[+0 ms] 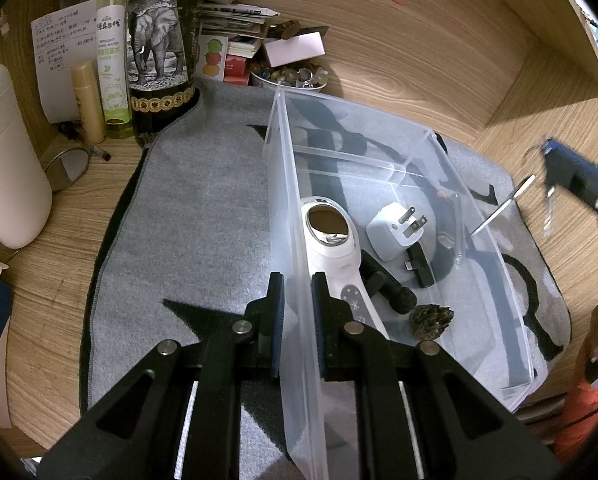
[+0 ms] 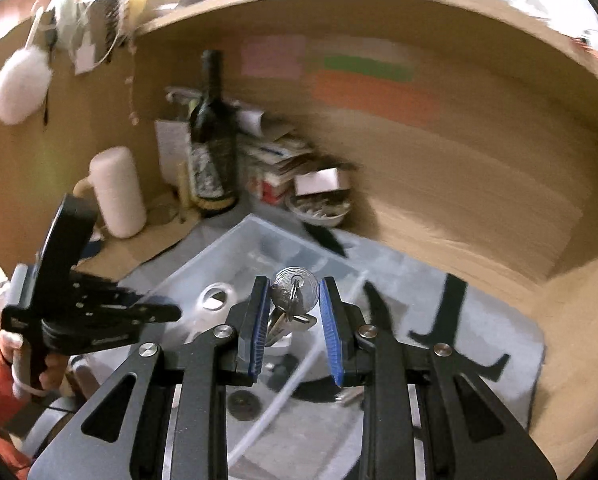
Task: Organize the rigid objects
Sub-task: 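Carry the keys into the box and release them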
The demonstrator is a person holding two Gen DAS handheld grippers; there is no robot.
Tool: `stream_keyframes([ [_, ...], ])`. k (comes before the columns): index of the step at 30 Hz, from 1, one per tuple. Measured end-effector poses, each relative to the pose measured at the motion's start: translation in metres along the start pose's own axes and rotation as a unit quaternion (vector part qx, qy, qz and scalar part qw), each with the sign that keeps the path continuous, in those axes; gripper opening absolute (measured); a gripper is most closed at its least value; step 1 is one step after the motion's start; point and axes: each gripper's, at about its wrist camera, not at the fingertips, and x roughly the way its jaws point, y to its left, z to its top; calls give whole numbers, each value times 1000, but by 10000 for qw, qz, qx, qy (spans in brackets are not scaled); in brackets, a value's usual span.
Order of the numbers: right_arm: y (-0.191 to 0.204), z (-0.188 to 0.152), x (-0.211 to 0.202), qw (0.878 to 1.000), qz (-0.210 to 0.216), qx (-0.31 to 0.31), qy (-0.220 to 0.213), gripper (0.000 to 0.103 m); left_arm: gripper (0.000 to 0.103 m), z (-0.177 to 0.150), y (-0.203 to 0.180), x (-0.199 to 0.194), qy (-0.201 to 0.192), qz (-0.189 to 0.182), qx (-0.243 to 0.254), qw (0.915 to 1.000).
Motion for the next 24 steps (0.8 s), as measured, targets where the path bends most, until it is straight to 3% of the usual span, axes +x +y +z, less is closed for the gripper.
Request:
stream_keyframes([
  [4, 13, -9, 21, 9994, 48, -163, 294, 23, 13, -1, -1, 0, 2, 32, 2, 10000],
  [13, 18, -38, 66, 9933, -267, -508, 1000, 23, 13, -2, -2, -1, 1, 53, 29, 10000],
  [24, 15, -37, 66, 9931, -82, -384, 1102, 27, 13, -1, -3, -1, 5, 55, 36, 10000],
])
